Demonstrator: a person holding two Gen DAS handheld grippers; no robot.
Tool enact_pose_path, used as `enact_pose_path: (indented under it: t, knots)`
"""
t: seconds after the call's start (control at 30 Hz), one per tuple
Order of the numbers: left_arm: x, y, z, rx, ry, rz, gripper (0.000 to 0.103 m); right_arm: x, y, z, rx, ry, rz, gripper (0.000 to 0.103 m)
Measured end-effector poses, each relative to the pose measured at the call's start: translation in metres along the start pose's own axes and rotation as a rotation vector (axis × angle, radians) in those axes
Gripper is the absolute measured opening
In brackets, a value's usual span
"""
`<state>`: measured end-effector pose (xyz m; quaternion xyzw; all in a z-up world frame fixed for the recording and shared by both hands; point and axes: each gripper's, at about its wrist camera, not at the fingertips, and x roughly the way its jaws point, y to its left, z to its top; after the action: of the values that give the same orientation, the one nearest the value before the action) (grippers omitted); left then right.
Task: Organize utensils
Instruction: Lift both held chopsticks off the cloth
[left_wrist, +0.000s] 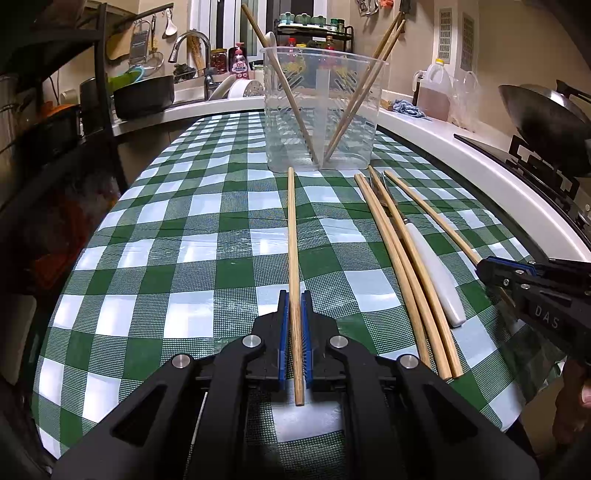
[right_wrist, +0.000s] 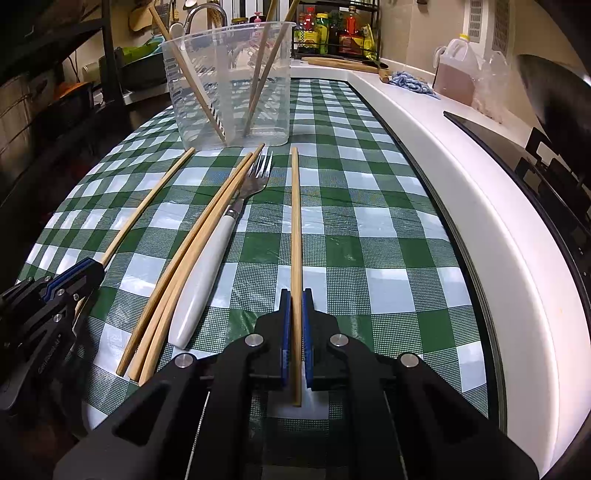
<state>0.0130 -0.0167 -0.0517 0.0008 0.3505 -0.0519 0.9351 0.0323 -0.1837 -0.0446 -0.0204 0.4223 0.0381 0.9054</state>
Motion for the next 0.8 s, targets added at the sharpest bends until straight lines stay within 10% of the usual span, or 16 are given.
enact_pose_path:
  t: [0.8]
  knots:
    - [-0.058, 0.0, 0.008, 0.032, -0.13, -0.014, 0.006, -0.075, 0.005, 0.001, -0.005, -0.124, -0.015, 0.006]
